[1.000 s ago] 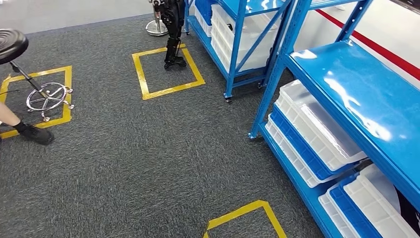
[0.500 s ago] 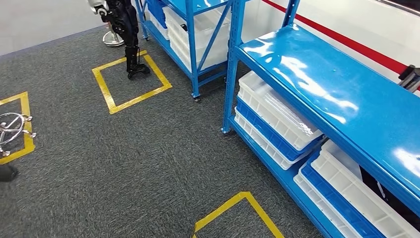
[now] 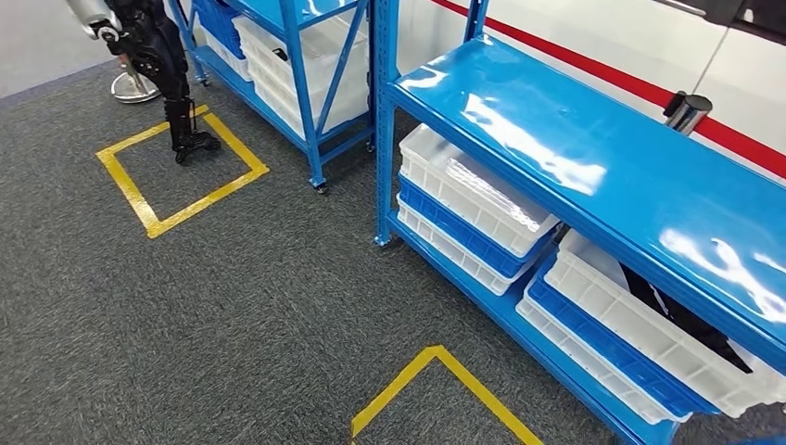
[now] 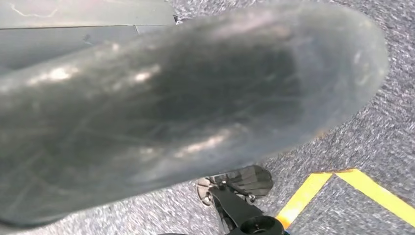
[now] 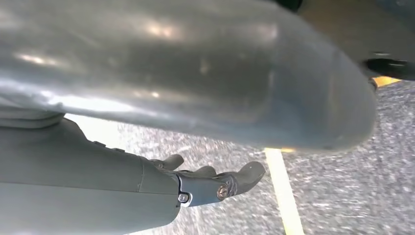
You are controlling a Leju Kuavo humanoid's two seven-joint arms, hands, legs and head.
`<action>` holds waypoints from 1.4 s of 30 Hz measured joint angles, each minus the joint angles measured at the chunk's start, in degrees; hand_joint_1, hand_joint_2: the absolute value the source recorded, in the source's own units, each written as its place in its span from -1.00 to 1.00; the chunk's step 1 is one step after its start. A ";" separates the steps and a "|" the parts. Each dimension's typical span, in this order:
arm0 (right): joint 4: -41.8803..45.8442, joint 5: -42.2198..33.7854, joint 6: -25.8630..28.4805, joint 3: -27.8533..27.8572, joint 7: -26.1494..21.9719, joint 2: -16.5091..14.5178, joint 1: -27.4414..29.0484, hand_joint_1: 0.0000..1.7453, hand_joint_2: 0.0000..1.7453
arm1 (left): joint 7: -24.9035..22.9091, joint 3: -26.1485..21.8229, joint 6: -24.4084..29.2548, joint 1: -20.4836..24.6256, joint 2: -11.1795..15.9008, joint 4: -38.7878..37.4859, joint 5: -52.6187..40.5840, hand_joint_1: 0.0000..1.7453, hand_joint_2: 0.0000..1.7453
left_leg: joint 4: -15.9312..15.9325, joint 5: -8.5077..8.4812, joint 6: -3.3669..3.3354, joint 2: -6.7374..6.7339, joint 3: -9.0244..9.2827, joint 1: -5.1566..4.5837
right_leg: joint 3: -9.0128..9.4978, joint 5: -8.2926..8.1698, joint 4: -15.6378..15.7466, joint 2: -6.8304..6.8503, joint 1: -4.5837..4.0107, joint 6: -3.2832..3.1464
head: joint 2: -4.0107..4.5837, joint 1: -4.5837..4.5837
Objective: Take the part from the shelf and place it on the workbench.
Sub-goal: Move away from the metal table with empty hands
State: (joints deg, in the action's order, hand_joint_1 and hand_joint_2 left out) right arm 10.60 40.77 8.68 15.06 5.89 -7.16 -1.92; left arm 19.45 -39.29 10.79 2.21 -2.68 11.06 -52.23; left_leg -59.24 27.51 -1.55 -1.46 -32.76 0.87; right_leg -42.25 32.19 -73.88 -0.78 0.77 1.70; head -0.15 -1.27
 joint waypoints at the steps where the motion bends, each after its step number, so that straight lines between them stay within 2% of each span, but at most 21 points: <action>1: 0.00 0.01 -0.04 0.01 0.09 0.03 0.07 -1.00 -1.00 | -0.01 -0.01 -0.01 0.00 -0.02 0.00 -0.01 -1.00 -1.00 | 0.00 0.04 -0.01 -0.73 -0.02 -0.05 | -0.33 -0.01 -0.70 0.20 0.03 0.31 | 0.00 0.03; 3: 0.00 0.01 -0.10 0.02 0.20 0.15 0.18 -1.00 -1.00 | -0.02 -0.01 -0.02 0.03 -0.15 0.00 -0.02 -1.00 -1.00 | -0.01 0.14 0.11 -2.04 0.05 -0.06 | 2.53 -2.17 4.53 1.22 0.03 1.18 | 0.00 0.05; 4: 0.00 0.01 -0.11 0.02 0.22 0.21 0.11 -1.00 -1.00 | -0.02 -0.01 -0.02 0.03 -0.22 0.01 -0.03 -1.00 -1.00 | -0.02 0.24 0.26 -2.62 0.14 -0.15 | 4.83 -3.49 8.80 2.74 -0.06 1.34 | 0.00 0.08; 7: 0.00 0.08 -0.11 0.02 0.22 0.32 -0.23 -1.00 -1.00 | -0.05 -0.01 0.00 -0.02 -0.34 0.01 -0.08 -1.00 -1.00 | 0.00 0.78 1.21 -4.39 0.75 -0.56 | 8.28 -5.66 15.28 5.56 -0.58 0.62 | 0.00 -0.02; 9: 0.01 0.17 -0.11 0.02 0.16 0.34 -0.18 -1.00 -1.00 | -0.08 -0.01 0.01 0.12 -0.43 0.03 -0.10 -1.00 -1.00 | 0.17 1.10 1.94 -5.40 1.37 -0.43 | 8.36 -6.14 15.46 4.17 -0.54 -0.10 | 0.00 -0.08; 11: 0.01 0.27 -0.11 0.02 0.07 0.35 -0.04 -1.00 -1.00 | -0.06 -0.03 0.03 0.22 -0.51 0.05 -0.11 -1.00 -1.00 | -1.40 2.43 2.59 -3.57 1.24 -0.12 | 8.95 -6.47 15.87 2.73 -0.01 -0.71 | 0.00 -0.25; 13: 0.00 0.37 -0.11 0.02 -0.02 0.26 -0.05 -1.00 -1.00 | -0.04 -0.07 0.05 0.10 -0.57 0.04 -0.15 -1.00 -1.00 | -7.40 5.84 2.93 -0.12 -1.30 0.08 | 9.36 -6.60 16.02 1.32 0.31 -1.26 | 0.00 -0.51; 15: 0.00 0.42 -0.11 0.02 -0.08 0.15 -0.10 -1.00 -1.00 | -0.04 -0.12 0.04 -0.10 -0.62 0.01 -0.22 -1.00 -1.00 | -14.51 8.67 3.11 1.34 -4.98 0.13 | 9.44 -6.57 15.99 -0.32 0.24 -1.55 | 0.00 -0.60; 16: 0.00 0.44 -0.11 0.02 -0.09 0.14 -0.07 -1.00 -1.00 | -0.04 -0.15 0.04 -0.17 -0.62 0.01 -0.28 -1.00 -1.00 | -15.96 8.61 3.18 1.54 -5.98 0.18 | 9.51 -6.55 15.97 -1.22 0.22 -1.55 | 0.00 -0.60; 18: 0.00 0.49 -0.11 0.02 -0.10 0.17 0.02 -1.00 -1.00 | -0.04 -0.22 0.02 -0.17 -0.62 0.01 -0.37 -1.00 -1.00 | -12.27 5.19 3.25 1.97 -4.83 0.48 | 9.78 -6.48 15.89 -3.05 0.30 -1.45 | 0.00 -0.60; 20: 0.00 0.52 -0.10 0.03 -0.10 0.19 0.00 -1.00 -1.00 | -0.05 -0.31 -0.01 -0.19 -0.64 -0.01 -0.44 -1.00 -1.00 | -4.59 1.25 3.40 4.21 -1.64 1.02 | 9.83 -6.22 15.57 -4.66 0.28 -1.03 | 0.00 -0.60; 22: 0.00 0.52 -0.07 0.04 -0.10 0.21 -0.06 -1.00 -1.00 | -0.07 -0.38 -0.03 -0.13 -0.67 -0.04 -0.50 -1.00 -1.00 | -0.83 0.13 3.26 5.93 -0.13 1.08 | 9.47 -6.07 15.37 -5.81 0.24 -0.36 | 0.00 -0.55; 24: 0.00 0.53 -0.02 0.07 -0.10 0.25 0.12 -1.00 -1.00 | -0.08 -0.41 -0.03 0.06 -0.74 -0.05 -0.55 -1.00 -1.00 | -0.48 0.09 2.45 5.13 -0.08 0.65 | 8.88 -6.27 15.71 -6.81 0.49 0.47 | 0.00 -0.53; 26: 0.00 0.53 -0.01 0.12 -0.10 0.28 0.33 -1.00 -1.00 | -0.07 -0.45 -0.03 0.16 -0.82 -0.02 -0.55 -1.00 -1.00 | -0.01 -0.26 1.40 3.84 0.06 0.56 | 7.87 -5.78 14.67 -5.27 0.51 0.94 | 0.00 -0.49; 29: 0.00 0.53 -0.01 0.16 -0.10 0.30 0.03 -1.00 -1.00 | -0.04 -0.50 -0.02 0.00 -0.81 0.00 -0.55 -1.00 -1.00 | 0.35 -0.34 0.38 1.56 0.09 0.35 | 3.15 -1.71 5.64 -0.75 0.27 0.33 | 0.00 -0.32; 31: 0.00 0.53 -0.01 0.17 -0.10 0.31 -0.04 -1.00 -1.00 | -0.04 -0.51 -0.02 -0.04 -0.80 0.00 -0.55 -1.00 -1.00 | 0.34 -0.22 0.23 -0.04 0.07 0.15 | 0.23 0.08 -0.06 0.06 0.29 0.41 | 0.00 -0.33; 32: 0.00 0.54 -0.01 0.18 -0.10 0.33 0.04 -1.00 -1.00 | -0.04 -0.51 -0.03 -0.01 -0.81 0.00 -0.55 -1.00 -1.00 | 0.33 -0.17 0.23 -0.76 0.09 0.10 | 0.27 -0.24 -0.03 0.26 0.28 0.75 | 0.00 -0.32; 35: 0.00 0.54 -0.01 0.20 -0.10 0.45 0.06 -1.00 -1.00 | -0.04 -0.51 -0.03 0.02 -0.96 0.00 -0.55 -1.00 -1.00 | 0.30 0.09 0.60 -2.60 0.32 -0.03 | 5.89 -4.02 10.41 2.74 0.05 1.66 | 0.00 -0.27; 37: 0.00 0.56 -0.01 0.20 -0.10 0.47 -0.19 -1.00 -1.00 | -0.02 -0.51 -0.02 0.00 -1.01 0.00 -0.56 -1.00 -1.00 | 0.28 0.41 1.21 -3.66 0.61 -0.29 | 8.61 -5.54 15.28 4.53 -0.34 1.19 | 0.00 -0.30; 40: 0.00 0.62 -0.01 0.21 -0.12 0.44 -0.11 -1.00 -1.00 | -0.01 -0.51 -0.02 0.25 -1.00 0.05 -0.62 -1.00 -1.00 | 0.42 0.84 2.28 -4.90 1.45 -0.16 | 8.75 -6.22 15.98 3.23 -0.33 0.04 | 0.00 -0.33; 42: 0.00 0.74 -0.01 0.22 -0.12 0.35 -0.02 -1.00 -1.00 | 0.06 -0.51 -0.02 0.33 -0.98 0.11 -0.68 -1.00 -1.00 | -1.65 2.57 2.84 -2.88 1.11 0.14 | 9.37 -6.48 16.39 1.92 0.28 -0.58 | 0.00 -0.52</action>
State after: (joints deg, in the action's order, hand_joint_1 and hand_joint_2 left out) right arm 10.60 41.52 8.67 15.28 5.77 -6.81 -1.94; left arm 19.51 -39.80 10.78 2.54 -3.66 11.17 -52.91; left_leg -60.89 30.07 1.29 -4.34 -31.65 1.01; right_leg -32.88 25.71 -57.50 1.14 1.05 1.12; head -0.15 -1.79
